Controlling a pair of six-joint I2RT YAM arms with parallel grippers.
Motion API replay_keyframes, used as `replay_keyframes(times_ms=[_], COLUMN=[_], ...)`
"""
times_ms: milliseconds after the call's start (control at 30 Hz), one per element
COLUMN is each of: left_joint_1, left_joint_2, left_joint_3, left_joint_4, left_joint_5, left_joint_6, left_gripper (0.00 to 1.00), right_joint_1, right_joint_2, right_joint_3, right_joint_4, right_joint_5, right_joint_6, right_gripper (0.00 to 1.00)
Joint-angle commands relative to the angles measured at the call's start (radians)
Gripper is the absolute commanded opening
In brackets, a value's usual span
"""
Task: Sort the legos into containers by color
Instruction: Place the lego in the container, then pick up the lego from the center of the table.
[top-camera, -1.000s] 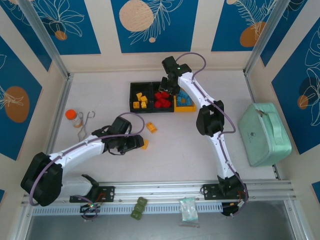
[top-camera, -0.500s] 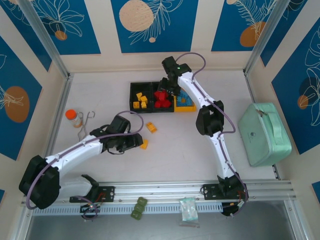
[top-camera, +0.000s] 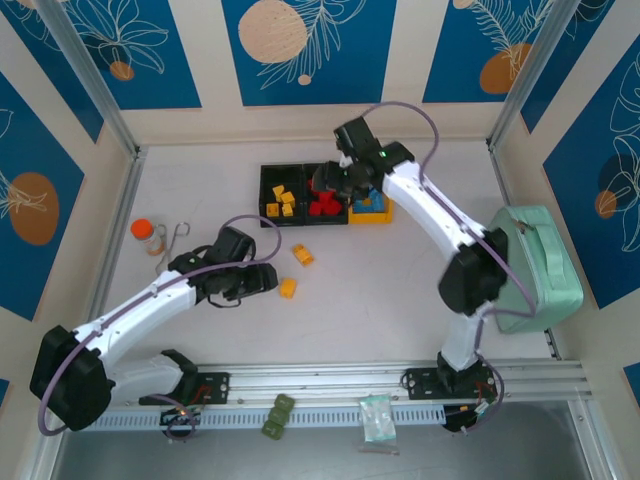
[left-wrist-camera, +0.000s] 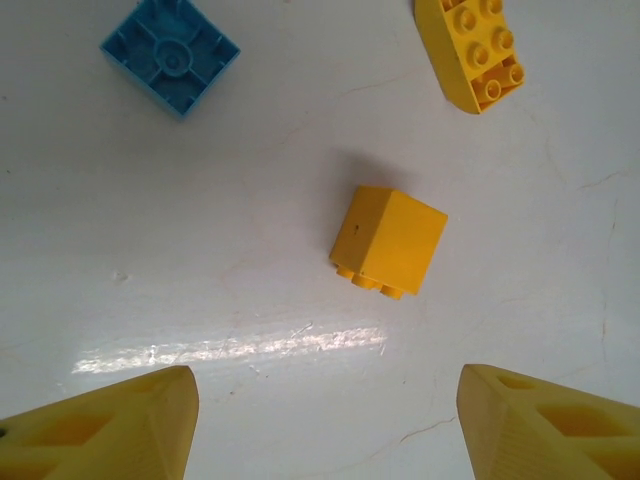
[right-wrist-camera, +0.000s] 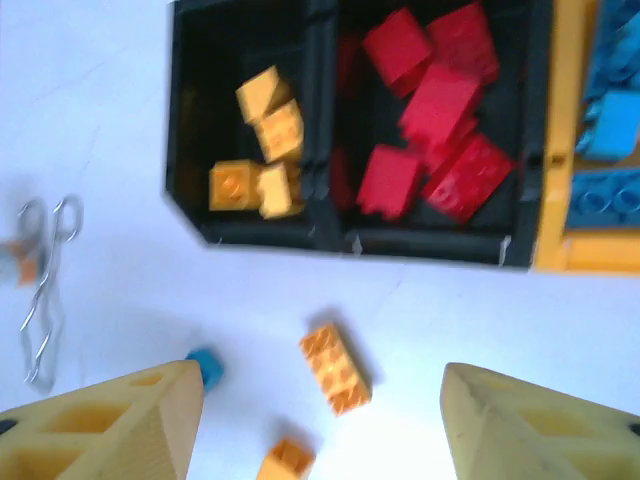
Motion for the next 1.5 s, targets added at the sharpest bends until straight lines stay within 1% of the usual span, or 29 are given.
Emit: replay_keyframes(times_ms=[0, 67, 133, 233, 367, 467, 600, 667, 800, 933, 1067, 1133, 1233, 1267, 1467], left_joint_1=[0.007, 0.004, -0.013, -0.041, -0.100, -0.123, -0.147, -0.159, -0.170, -0.172, -0.177, -0.179, -0.178, -0.178, -0.174], left_joint_2=[0.050, 0.084, 0.107, 0.163, 0.265, 0.341, 0.422, 0.462, 0.540, 0.597, 0.624, 0.627, 0.622, 0.617, 0.554], left_joint_3=[0.077, 0.102, 0.110, 0.139, 0.212, 0.249, 0.290, 0.316, 0.350, 0.373, 0.378, 0.382, 0.385, 0.384, 0.412], left_joint_4=[-0.080, -0.084, -0.060, -0.047, -0.100, -0.120, -0.111, -0.122, -0.120, -0.113, -0.096, -0.094, -0.105, -0.111, -0.166], left_joint_5=[0.000, 0.020, 0.041, 0.063, -0.016, -0.050, -0.076, -0.117, -0.159, -0.170, -0.160, -0.156, -0.161, -0.164, -0.204], left_joint_6=[0.110, 0.152, 0.184, 0.222, 0.284, 0.302, 0.309, 0.310, 0.318, 0.318, 0.317, 0.315, 0.316, 0.316, 0.322], left_gripper=[0.67, 0.67, 0.67, 0.67, 0.66, 0.66, 0.65, 0.66, 0.65, 0.60, 0.51, 0.44, 0.29, 0.27, 0.27], right_joint_1=[-0.007, -0.001, 0.002, 0.003, 0.028, 0.052, 0.093, 0.105, 0.117, 0.130, 0.144, 0.145, 0.147, 0.147, 0.150], right_joint_2=[-0.148, -0.234, -0.314, -0.422, -0.572, -0.690, -0.828, -0.864, -0.900, -0.900, -0.890, -0.884, -0.882, -0.882, -0.866], right_joint_3=[-0.227, -0.344, -0.446, -0.581, -0.755, -0.880, -1.004, -1.037, -1.073, -1.090, -1.098, -1.095, -1.092, -1.089, -1.069], right_joint_4=[0.168, 0.176, 0.182, 0.173, 0.117, 0.127, 0.169, 0.178, 0.187, 0.206, 0.222, 0.222, 0.222, 0.221, 0.233], right_joint_5=[-0.110, -0.127, -0.176, -0.287, -0.363, -0.407, -0.408, -0.393, -0.377, -0.379, -0.371, -0.364, -0.360, -0.357, -0.359], right_joint_6=[-0.015, -0.023, -0.038, -0.069, -0.095, -0.067, 0.014, 0.041, 0.072, 0.089, 0.100, 0.100, 0.098, 0.098, 0.098], right_gripper=[0.65, 0.65, 0.65, 0.65, 0.65, 0.65, 0.65, 0.66, 0.66, 0.65, 0.65, 0.65, 0.65, 0.65, 0.65])
